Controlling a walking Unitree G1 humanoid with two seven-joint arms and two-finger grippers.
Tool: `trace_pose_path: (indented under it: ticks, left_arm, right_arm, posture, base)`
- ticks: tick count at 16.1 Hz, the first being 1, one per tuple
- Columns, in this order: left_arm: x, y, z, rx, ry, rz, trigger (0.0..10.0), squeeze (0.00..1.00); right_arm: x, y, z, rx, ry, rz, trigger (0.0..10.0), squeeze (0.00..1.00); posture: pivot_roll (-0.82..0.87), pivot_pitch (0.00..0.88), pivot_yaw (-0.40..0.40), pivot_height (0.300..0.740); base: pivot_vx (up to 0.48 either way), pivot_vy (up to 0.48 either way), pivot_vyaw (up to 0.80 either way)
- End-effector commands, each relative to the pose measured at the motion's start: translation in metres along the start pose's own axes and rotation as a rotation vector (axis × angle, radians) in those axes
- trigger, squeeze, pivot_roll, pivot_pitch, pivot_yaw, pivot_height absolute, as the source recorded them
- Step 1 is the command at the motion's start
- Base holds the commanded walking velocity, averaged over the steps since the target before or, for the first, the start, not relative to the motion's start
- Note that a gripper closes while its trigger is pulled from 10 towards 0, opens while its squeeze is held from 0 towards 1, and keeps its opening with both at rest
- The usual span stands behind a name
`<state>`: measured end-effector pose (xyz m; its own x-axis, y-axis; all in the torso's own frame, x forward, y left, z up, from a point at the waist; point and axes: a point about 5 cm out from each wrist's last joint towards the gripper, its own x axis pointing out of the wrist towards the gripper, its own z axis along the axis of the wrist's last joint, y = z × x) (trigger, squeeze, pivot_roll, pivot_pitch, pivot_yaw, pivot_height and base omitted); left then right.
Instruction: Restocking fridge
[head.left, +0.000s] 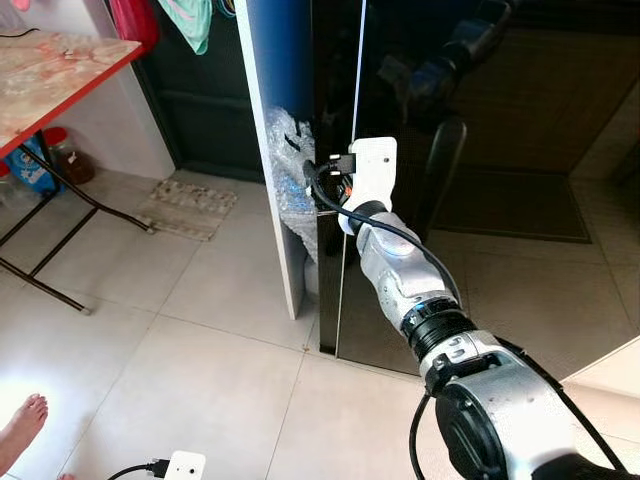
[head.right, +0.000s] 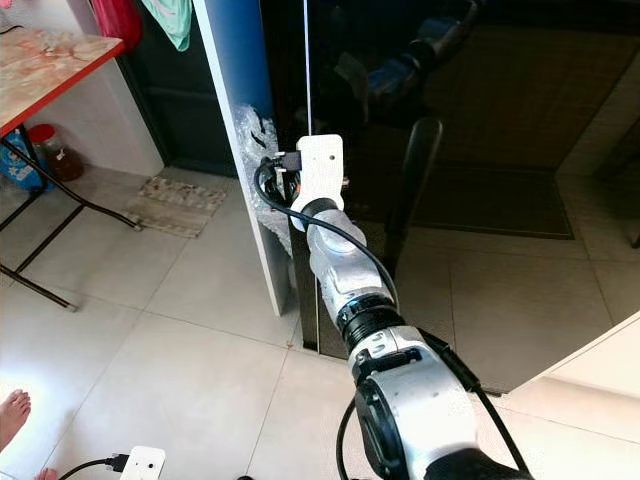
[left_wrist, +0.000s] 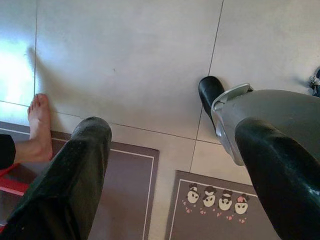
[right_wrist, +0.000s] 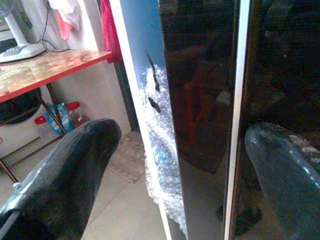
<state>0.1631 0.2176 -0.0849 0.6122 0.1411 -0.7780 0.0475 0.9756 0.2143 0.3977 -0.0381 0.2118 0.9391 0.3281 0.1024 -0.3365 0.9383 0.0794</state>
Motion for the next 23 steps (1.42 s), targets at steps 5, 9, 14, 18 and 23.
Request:
trace_pose_path:
  ticks: [5,9,14,18,23]
  left_arm:
    - [-0.003,0.001,-0.014,0.015,0.055,0.002,10.0,0.0]
    - [-0.004,0.003,-0.018,0.014,0.068,-0.001,10.0,0.0]
    - [-0.006,0.001,-0.025,0.015,0.094,-0.002,10.0,0.0]
    - [-0.006,-0.002,-0.026,0.014,0.108,-0.005,10.0,0.0]
    - [-0.008,0.004,-0.031,0.021,0.127,0.002,10.0,0.0]
  right_arm:
    - [-0.015,-0.043,0.0,-0.026,-0.065,-0.111,10.0,0.0]
    - [-0.056,-0.085,-0.016,-0.078,-0.06,-0.227,10.0,0.0]
    - [-0.139,-0.15,-0.103,-0.037,0.244,-0.469,10.0,0.0]
    - [-0.221,-0.133,-0.211,0.06,0.724,-0.437,10.0,0.0]
    - [-0.292,-0.106,-0.259,0.084,1.045,-0.441,10.0,0.0]
  posture:
    - [0.01,0.163,0.014,0.74]
    - [0.0,0.166,0.011,0.74]
    - [-0.02,0.163,0.008,0.74]
    - [0.0,0.158,0.009,0.74]
    - [0.02,0.147,0.014,0.74]
  base:
    - [0.0,0.0,0.0]
    - [0.0,0.0,0.0]
    - [0.0,0.0,0.0]
    - [0.0,0.0,0.0]
    - [0.0,0.0,0.0]
